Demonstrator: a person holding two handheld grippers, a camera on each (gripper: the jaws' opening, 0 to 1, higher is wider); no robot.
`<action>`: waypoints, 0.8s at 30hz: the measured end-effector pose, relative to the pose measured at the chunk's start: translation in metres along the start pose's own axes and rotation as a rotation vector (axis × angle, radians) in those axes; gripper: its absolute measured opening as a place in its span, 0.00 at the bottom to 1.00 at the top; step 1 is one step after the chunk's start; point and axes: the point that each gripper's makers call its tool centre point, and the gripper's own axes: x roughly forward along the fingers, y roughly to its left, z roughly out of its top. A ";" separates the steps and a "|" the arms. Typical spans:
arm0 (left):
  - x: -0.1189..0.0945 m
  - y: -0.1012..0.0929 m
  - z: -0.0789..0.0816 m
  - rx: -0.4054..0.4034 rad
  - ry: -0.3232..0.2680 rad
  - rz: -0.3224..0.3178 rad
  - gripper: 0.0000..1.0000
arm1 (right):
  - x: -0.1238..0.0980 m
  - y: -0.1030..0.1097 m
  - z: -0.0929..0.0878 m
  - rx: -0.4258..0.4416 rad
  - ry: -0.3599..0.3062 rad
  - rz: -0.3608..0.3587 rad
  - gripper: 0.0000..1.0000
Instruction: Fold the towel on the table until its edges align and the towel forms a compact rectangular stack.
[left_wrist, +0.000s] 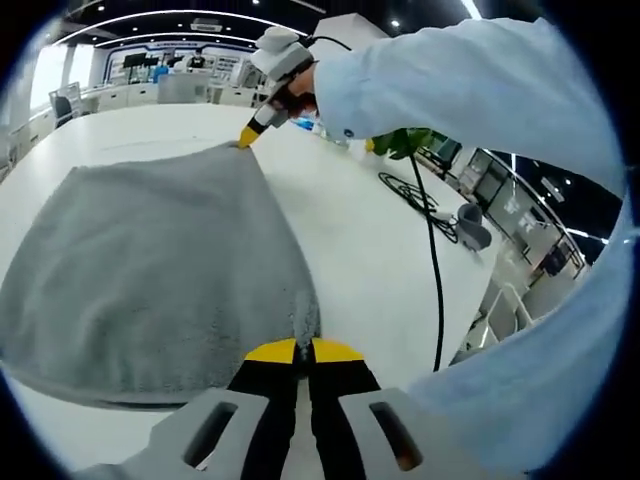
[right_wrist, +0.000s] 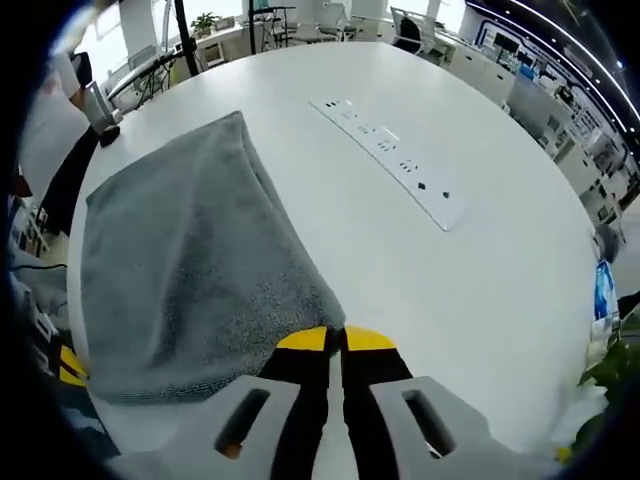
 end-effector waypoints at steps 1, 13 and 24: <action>0.000 0.000 0.001 0.001 -0.003 -0.001 0.02 | -0.002 0.000 0.001 -0.001 0.001 -0.002 0.01; -0.011 -0.008 0.015 0.000 -0.038 -0.024 0.02 | -0.024 -0.004 0.013 -0.007 -0.007 -0.027 0.01; -0.049 0.031 0.031 -0.040 -0.099 0.038 0.02 | -0.035 -0.006 0.039 -0.003 -0.027 -0.029 0.00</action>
